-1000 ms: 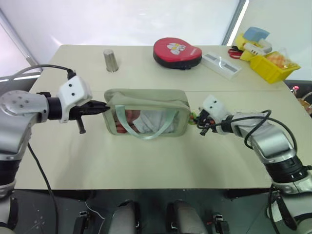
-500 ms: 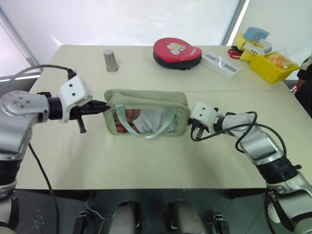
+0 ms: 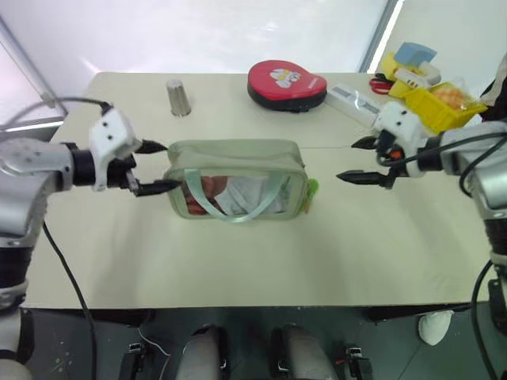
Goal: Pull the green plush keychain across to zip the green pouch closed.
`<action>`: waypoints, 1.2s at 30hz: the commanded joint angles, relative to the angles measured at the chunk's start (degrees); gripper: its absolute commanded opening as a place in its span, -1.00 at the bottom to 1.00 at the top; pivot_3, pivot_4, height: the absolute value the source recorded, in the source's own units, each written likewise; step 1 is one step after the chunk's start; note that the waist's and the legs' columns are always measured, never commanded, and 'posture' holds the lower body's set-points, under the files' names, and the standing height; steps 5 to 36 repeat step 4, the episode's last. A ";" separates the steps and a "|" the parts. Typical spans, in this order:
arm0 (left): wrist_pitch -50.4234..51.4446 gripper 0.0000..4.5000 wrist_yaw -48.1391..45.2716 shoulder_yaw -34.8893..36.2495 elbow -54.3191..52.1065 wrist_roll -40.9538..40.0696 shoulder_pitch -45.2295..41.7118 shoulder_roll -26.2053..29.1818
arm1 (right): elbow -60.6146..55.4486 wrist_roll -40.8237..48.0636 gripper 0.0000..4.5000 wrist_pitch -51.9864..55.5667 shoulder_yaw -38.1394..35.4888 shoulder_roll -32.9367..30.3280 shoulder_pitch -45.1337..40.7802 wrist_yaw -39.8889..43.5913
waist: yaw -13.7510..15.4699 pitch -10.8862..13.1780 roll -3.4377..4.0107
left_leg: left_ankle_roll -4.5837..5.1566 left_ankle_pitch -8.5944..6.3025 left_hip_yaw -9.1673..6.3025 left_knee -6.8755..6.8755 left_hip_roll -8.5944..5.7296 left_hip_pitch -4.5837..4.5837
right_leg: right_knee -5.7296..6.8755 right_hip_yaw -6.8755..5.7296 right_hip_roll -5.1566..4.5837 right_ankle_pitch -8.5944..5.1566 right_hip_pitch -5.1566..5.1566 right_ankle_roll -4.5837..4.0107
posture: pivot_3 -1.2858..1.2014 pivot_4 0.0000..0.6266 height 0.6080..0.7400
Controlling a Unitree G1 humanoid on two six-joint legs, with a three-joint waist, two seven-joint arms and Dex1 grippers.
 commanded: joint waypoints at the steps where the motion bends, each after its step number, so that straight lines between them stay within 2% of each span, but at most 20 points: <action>1: 0.60 0.98 -1.23 3.52 3.12 -0.24 -3.31 3.69 | -4.47 6.74 1.00 3.83 -3.61 -3.24 -2.91 6.76 | -0.16 0.00 0.00 | 0.00 0.00 0.00 -0.01 0.00 0.00 | 0.00 0.00 0.02 0.00 -0.01 0.00 | 0.03 -0.52 1.00; 4: -1.70 0.98 -2.60 3.09 6.14 1.22 -4.14 5.88 | -7.76 11.06 1.00 7.08 -4.97 -3.35 -3.86 8.11 | -0.16 0.00 0.00 | 0.00 0.00 0.00 -0.04 0.03 0.02 | 0.01 0.00 0.03 0.00 -0.03 0.00 | 0.03 -0.52 1.00; 36: -1.70 0.98 -2.60 3.09 6.14 1.22 -4.14 5.88 | -7.76 11.06 1.00 7.08 -4.97 -3.35 -3.86 8.11 | -0.16 0.00 0.00 | 0.00 0.00 0.00 -0.04 0.03 0.02 | 0.01 0.00 0.03 0.00 -0.03 0.00 | 0.03 -0.52 1.00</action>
